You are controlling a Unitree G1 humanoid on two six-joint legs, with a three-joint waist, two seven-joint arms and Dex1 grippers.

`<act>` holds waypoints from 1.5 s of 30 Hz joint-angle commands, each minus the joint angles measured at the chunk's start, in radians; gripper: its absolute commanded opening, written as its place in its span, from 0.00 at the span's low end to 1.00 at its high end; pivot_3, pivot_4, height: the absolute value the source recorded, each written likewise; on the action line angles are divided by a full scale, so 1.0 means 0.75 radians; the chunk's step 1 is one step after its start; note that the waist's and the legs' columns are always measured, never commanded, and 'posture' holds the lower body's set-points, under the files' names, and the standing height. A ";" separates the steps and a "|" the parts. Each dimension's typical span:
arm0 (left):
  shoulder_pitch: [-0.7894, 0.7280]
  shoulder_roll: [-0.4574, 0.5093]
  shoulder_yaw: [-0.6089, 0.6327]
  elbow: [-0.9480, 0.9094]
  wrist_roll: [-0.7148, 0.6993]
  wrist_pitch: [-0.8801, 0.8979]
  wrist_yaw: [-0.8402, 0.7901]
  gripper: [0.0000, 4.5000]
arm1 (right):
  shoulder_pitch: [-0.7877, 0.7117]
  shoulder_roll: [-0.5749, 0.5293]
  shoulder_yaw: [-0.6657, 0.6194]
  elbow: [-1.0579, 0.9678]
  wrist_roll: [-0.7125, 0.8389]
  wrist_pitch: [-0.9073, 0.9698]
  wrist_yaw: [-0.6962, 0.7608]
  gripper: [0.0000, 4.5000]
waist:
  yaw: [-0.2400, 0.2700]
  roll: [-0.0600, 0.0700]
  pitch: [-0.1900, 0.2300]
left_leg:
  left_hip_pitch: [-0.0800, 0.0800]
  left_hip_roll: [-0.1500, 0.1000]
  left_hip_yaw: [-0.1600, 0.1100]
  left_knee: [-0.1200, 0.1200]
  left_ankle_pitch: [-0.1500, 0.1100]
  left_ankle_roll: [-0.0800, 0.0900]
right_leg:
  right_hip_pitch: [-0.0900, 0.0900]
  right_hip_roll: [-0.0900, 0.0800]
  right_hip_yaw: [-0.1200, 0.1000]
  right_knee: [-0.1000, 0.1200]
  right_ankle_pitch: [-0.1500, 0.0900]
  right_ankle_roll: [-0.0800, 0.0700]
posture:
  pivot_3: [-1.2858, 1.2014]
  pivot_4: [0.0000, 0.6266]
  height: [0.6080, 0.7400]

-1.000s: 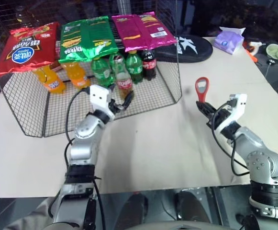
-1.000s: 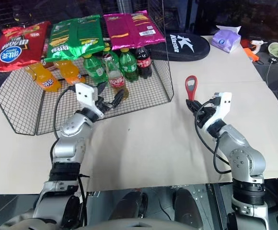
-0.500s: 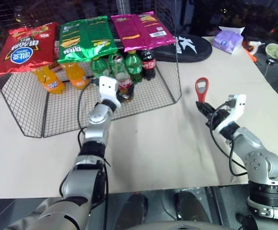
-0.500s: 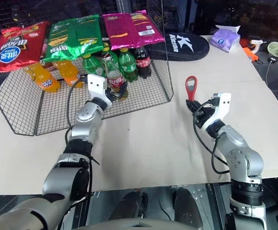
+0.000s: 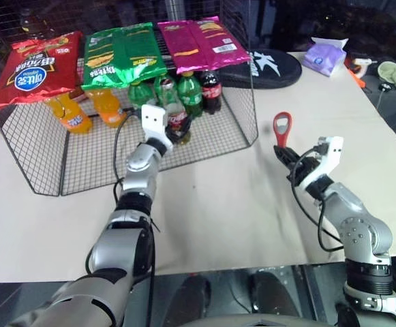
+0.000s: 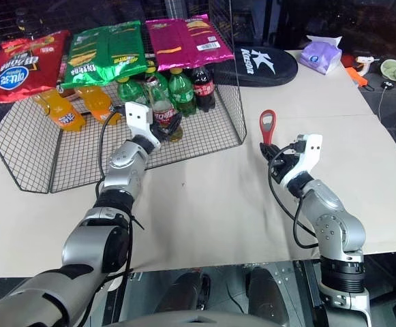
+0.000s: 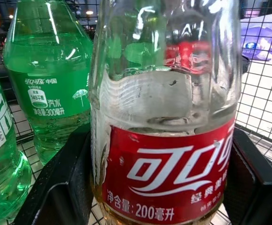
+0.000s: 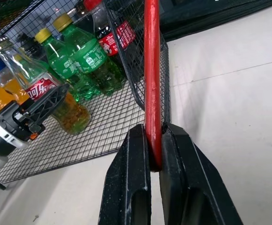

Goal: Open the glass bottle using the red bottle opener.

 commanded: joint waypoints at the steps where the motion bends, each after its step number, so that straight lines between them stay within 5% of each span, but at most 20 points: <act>1: 0.065 0.012 -0.011 -0.218 -0.042 0.030 -0.076 0.63 | -0.006 -0.010 -0.010 -0.041 -0.002 -0.030 0.008 0.00 | 0.000 0.000 0.000 | 0.000 0.000 0.000 0.000 0.000 0.000 | 0.000 0.000 0.000 0.000 0.000 0.000 | 0.52 0.24 1.00; 14: 0.689 0.169 -0.077 -1.387 -0.418 0.665 -0.335 0.63 | -0.019 0.005 -0.025 -0.017 0.029 -0.016 0.015 0.00 | 0.006 0.000 0.000 | -0.001 0.003 0.001 0.001 0.000 0.000 | -0.003 -0.001 0.002 0.002 0.000 0.000 | 0.52 0.24 1.00; 34: 0.861 0.145 -0.180 -1.436 -0.317 0.617 -0.344 0.63 | -0.013 -0.006 0.005 -0.044 0.005 -0.032 0.038 0.00 | 0.003 0.001 0.000 | 0.001 0.003 0.003 0.001 0.000 0.000 | -0.001 0.001 0.003 0.004 0.000 0.000 | 0.52 0.24 1.00; 38: 0.868 0.147 -0.186 -1.427 -0.303 0.582 -0.356 1.00 | -0.013 -0.012 0.009 -0.026 -0.008 -0.041 0.051 0.00 | 0.003 0.001 0.000 | 0.001 0.003 0.003 0.001 0.000 0.000 | -0.001 0.001 0.003 0.004 0.000 0.000 | 0.52 0.24 1.00; 45: 0.841 0.158 -0.188 -1.435 -0.299 0.523 -0.391 1.00 | -0.015 -0.010 0.020 -0.005 -0.034 -0.059 0.067 0.00 | 0.003 0.001 0.000 | 0.001 0.003 0.004 0.001 0.000 0.000 | -0.001 0.001 0.004 0.004 0.000 0.000 | 0.52 0.24 1.00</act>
